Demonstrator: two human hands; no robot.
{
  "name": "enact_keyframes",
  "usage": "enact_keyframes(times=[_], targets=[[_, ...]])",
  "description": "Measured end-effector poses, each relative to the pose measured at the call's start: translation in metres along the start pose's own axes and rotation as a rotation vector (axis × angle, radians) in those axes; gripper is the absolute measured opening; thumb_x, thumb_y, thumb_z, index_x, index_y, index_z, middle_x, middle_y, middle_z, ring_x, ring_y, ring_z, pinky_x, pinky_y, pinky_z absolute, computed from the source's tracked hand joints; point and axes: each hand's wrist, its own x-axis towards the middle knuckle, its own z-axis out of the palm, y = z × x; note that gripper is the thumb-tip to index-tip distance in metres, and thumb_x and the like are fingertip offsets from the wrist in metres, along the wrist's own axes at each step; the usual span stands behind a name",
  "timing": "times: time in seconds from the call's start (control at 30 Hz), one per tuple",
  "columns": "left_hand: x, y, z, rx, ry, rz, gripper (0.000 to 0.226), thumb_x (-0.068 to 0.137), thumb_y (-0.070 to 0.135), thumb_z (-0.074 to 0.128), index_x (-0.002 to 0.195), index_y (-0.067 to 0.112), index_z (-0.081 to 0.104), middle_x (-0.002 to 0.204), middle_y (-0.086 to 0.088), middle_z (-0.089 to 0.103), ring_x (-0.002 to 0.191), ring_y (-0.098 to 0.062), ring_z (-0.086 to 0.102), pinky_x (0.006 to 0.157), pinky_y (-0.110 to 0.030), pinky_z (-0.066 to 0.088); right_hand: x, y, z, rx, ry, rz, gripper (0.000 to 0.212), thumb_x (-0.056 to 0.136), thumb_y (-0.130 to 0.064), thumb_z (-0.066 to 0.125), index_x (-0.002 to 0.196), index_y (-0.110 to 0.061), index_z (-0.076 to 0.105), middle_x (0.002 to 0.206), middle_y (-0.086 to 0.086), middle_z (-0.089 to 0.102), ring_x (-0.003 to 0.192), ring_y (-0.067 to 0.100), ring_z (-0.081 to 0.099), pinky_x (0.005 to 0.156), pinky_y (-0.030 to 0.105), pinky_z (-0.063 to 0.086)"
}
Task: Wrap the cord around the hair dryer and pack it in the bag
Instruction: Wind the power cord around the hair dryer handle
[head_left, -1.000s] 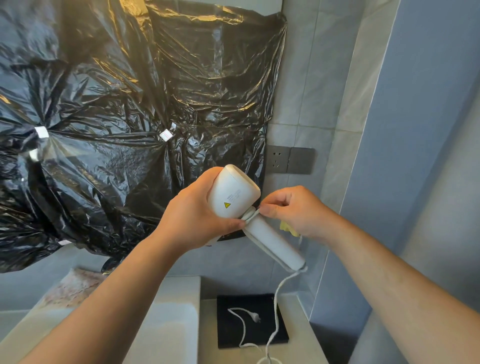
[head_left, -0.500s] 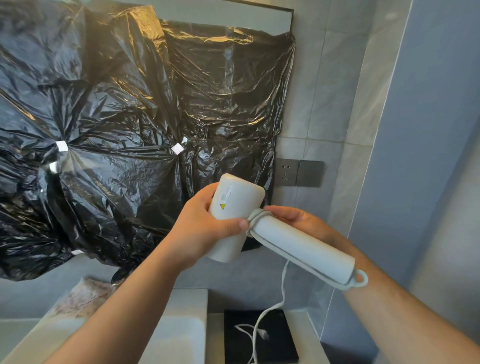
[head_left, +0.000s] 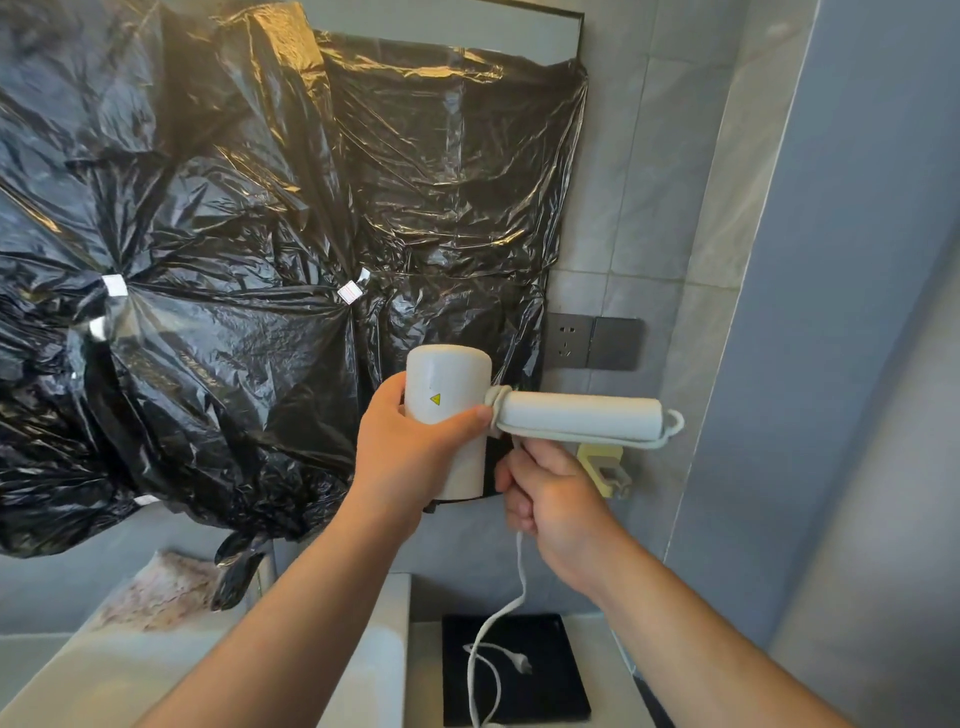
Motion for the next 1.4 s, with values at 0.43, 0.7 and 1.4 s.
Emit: enact_keyframes(times=[0.43, 0.7, 1.4], targets=[[-0.011, 0.002, 0.001, 0.339, 0.182, 0.213, 0.066, 0.062, 0.048, 0.083, 0.111, 0.049, 0.038, 0.097, 0.023, 0.056, 0.093, -0.011, 0.058, 0.078, -0.043, 0.054, -0.011, -0.025, 0.002, -0.930, -0.008, -0.134, 0.031, 0.095, -0.026, 0.053, 0.071, -0.008, 0.062, 0.057, -0.001, 0.052, 0.050, 0.009, 0.041, 0.046, 0.022, 0.031], [-0.008, 0.003, -0.008, 0.356, 0.072, 0.212, 0.065, 0.065, 0.046, 0.084, 0.116, 0.041, 0.045, 0.095, 0.019, 0.058, 0.086, -0.004, 0.060, 0.059, -0.030, 0.053, -0.002, -0.039, -0.017, -1.340, 0.067, -0.531, 0.017, 0.083, -0.034, 0.066, 0.083, -0.020, 0.074, 0.107, -0.001, 0.063, 0.098, 0.024, 0.053, 0.084, 0.039, 0.043], [-0.009, 0.000, -0.003, 0.470, 0.004, 0.181, 0.078, 0.058, 0.057, 0.084, 0.118, 0.030, 0.042, 0.098, 0.018, 0.057, 0.092, -0.010, 0.060, 0.074, -0.036, 0.053, -0.007, -0.057, -0.035, -1.135, -0.180, -0.403, 0.016, 0.089, -0.019, 0.064, 0.089, -0.021, 0.080, 0.132, -0.013, 0.059, 0.116, 0.006, 0.046, 0.102, 0.035, 0.040]])
